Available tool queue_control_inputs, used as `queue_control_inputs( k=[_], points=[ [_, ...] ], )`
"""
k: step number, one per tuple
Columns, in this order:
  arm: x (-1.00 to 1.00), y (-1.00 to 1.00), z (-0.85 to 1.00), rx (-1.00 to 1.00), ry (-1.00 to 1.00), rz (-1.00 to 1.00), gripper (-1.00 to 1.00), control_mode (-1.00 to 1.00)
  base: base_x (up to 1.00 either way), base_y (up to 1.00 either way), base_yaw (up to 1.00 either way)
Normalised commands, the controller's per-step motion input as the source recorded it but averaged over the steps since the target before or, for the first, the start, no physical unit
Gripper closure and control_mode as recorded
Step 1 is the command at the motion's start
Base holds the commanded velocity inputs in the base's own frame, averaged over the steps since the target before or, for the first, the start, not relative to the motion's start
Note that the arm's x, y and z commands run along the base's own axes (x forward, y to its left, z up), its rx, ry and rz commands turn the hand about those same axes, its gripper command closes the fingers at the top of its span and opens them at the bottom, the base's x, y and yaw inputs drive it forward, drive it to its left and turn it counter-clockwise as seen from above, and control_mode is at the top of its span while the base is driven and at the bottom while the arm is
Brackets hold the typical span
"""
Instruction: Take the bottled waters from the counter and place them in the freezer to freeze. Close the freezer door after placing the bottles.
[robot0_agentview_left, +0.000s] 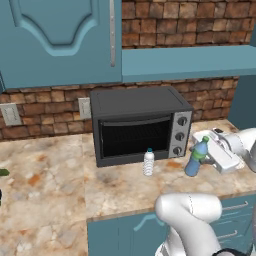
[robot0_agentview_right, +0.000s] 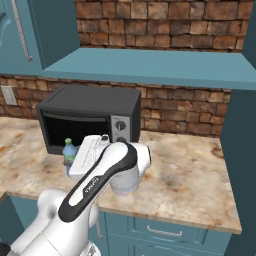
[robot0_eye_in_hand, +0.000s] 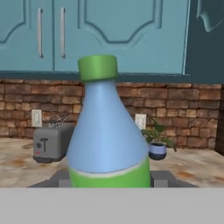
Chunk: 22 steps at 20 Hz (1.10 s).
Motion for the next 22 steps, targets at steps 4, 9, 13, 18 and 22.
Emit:
queue_control_inputs(
  k=[4, 9, 13, 18, 22],
  points=[
    [-0.41, 0.04, 0.04, -0.02, 0.00, -0.15, 1.00, -1.00, 0.00, 0.00, 0.00],
    [0.00, 0.29, 0.02, -0.09, 0.07, -0.03, 1.00, -1.00, 0.00, 0.00, 0.00],
    [0.02, 0.03, 0.00, 0.00, 0.01, 0.01, 1.00, -1.00, 0.00, 0.00, 0.00],
    [0.00, 0.00, 0.00, 0.01, 0.00, 0.00, 1.00, -1.00, 0.00, 0.00, 0.00],
    [-0.03, 0.00, 0.00, 0.03, 0.00, 0.00, 1.00, -1.00, 0.00, 0.00, 0.00]
  ],
)
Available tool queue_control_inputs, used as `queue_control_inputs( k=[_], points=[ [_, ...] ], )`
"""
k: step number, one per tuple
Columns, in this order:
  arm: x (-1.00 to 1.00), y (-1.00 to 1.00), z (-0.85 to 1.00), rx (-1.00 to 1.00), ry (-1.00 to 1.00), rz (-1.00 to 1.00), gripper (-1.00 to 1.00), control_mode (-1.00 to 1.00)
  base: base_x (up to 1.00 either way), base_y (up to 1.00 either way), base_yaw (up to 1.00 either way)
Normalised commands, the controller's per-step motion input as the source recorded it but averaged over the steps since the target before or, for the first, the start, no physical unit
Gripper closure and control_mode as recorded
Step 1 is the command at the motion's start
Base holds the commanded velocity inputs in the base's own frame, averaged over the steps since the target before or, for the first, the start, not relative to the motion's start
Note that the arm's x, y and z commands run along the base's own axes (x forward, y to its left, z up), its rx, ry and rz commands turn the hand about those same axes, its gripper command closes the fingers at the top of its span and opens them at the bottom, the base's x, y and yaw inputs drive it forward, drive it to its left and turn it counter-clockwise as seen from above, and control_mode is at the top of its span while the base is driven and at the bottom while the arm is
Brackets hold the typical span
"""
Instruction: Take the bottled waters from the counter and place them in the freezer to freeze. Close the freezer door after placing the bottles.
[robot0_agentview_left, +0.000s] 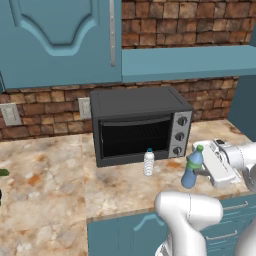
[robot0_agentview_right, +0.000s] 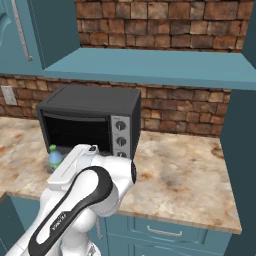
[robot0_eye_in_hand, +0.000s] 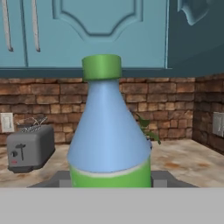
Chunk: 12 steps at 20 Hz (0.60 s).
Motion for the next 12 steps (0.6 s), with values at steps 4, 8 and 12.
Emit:
queue_control_inputs(
  k=[4, 8, 12],
  points=[
    [0.00, 0.00, 0.00, 0.00, 0.00, 0.00, 1.00, 1.00, -0.58, -0.23, -0.33],
    [0.00, 0.00, 0.00, 0.00, 0.00, 0.00, 1.00, 1.00, -0.56, -0.35, -0.59],
    [0.00, 0.00, 0.00, 0.00, 0.00, 0.00, 1.00, 1.00, -0.11, -0.65, -0.68]
  ],
)
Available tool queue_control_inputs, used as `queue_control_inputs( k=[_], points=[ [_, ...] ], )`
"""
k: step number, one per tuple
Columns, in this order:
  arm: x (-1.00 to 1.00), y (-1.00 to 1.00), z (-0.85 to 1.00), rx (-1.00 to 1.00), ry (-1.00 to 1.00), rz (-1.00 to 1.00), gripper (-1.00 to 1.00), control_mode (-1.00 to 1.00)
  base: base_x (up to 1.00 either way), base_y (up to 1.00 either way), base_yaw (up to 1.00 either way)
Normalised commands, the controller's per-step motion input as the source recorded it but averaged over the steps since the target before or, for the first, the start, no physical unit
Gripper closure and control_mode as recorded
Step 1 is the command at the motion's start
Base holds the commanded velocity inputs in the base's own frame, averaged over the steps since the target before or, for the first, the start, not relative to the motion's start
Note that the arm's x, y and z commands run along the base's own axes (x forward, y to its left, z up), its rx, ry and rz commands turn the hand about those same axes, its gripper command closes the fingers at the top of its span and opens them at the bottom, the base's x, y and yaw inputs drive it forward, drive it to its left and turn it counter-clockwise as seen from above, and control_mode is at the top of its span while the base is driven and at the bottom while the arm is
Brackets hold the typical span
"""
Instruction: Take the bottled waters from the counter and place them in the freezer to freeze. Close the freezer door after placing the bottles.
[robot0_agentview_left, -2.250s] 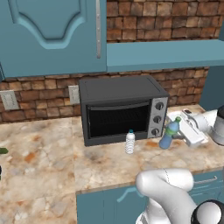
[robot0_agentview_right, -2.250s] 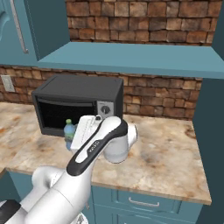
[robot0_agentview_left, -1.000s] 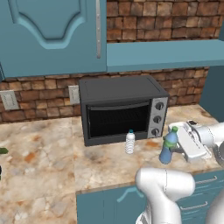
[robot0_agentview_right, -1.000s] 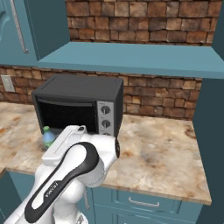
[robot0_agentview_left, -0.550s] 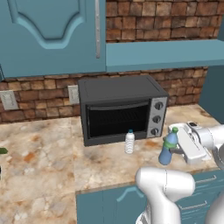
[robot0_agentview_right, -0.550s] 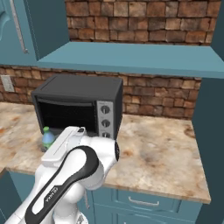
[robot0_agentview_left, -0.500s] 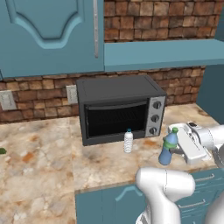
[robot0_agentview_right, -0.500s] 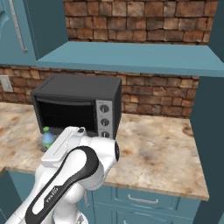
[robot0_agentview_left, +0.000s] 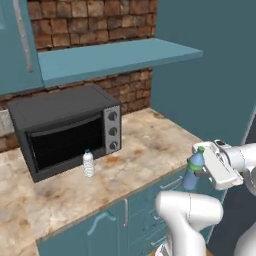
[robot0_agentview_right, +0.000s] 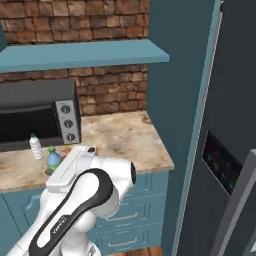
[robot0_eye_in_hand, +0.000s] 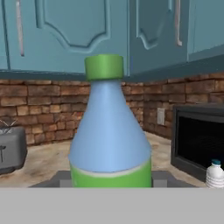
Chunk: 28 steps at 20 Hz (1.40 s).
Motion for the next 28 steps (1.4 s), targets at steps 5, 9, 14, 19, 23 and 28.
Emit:
queue_control_inputs(
  k=[5, 9, 14, 19, 23, 28],
  points=[
    [0.00, 0.00, 0.00, 0.00, 0.00, 0.00, 1.00, 1.00, -0.02, -0.72, -0.69],
    [0.00, 0.00, 0.00, 0.00, 0.00, 0.00, 1.00, 1.00, -0.40, -0.46, -0.61],
    [0.00, 0.00, 0.00, 0.00, 0.00, 0.00, 1.00, 1.00, -0.68, -0.38, -0.57],
    [0.00, 0.00, 0.00, 0.00, 0.00, 0.00, 1.00, 1.00, -0.80, -0.39, -0.51],
    [0.00, 0.00, 0.00, 0.00, 0.00, 0.00, 1.00, 1.00, -0.23, -0.87, -0.55],
    [0.00, 0.00, 0.00, 0.00, 0.00, 0.00, 1.00, 1.00, 0.11, -1.00, -0.50]
  ],
)
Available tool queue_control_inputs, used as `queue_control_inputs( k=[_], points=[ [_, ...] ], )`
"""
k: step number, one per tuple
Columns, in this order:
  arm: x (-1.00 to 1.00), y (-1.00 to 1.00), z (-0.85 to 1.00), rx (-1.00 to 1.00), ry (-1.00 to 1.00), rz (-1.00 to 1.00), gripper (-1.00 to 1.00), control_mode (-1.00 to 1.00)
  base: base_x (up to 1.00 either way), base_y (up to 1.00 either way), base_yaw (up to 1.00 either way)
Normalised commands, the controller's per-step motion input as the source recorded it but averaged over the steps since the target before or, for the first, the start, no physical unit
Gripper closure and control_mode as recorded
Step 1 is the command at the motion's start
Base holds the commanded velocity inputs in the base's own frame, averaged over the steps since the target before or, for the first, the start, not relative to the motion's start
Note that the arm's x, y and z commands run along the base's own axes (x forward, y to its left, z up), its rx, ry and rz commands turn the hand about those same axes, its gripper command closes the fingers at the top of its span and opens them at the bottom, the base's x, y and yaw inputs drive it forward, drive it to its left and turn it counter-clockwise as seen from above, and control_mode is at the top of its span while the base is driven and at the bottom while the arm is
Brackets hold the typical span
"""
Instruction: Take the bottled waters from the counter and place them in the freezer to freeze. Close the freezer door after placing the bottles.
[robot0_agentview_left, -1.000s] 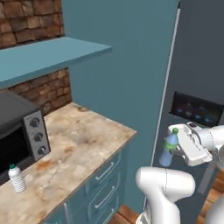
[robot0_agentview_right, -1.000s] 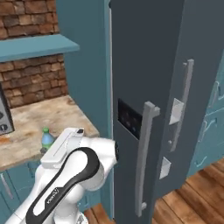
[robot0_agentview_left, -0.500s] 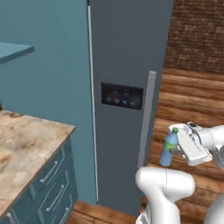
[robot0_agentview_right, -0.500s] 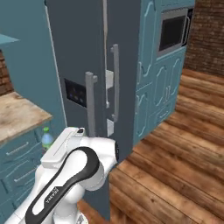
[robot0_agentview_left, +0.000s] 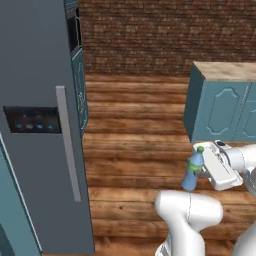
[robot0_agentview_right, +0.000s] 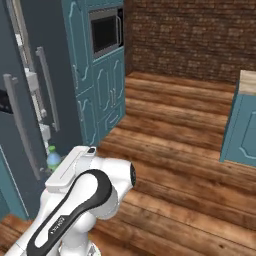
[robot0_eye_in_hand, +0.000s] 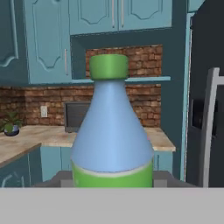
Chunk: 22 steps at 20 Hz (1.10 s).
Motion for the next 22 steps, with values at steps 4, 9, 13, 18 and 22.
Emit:
queue_control_inputs(
  k=[4, 9, 13, 18, 22],
  points=[
    [0.00, 0.00, 0.00, 0.00, 0.00, 0.00, 1.00, 1.00, 0.26, -0.82, -0.14],
    [0.00, 0.00, 0.00, 0.00, 0.00, 0.00, 1.00, 1.00, 0.17, -0.42, 0.25],
    [0.00, 0.00, 0.00, 0.00, 0.00, 0.00, 1.00, 1.00, 0.62, -0.90, 0.25],
    [0.00, 0.00, 0.00, 0.00, 0.00, 0.00, 1.00, 1.00, 0.83, -0.92, 0.06],
    [0.00, 0.00, 0.00, 0.00, 0.00, 0.00, 1.00, 1.00, 1.00, -0.28, 0.22]
  ],
)
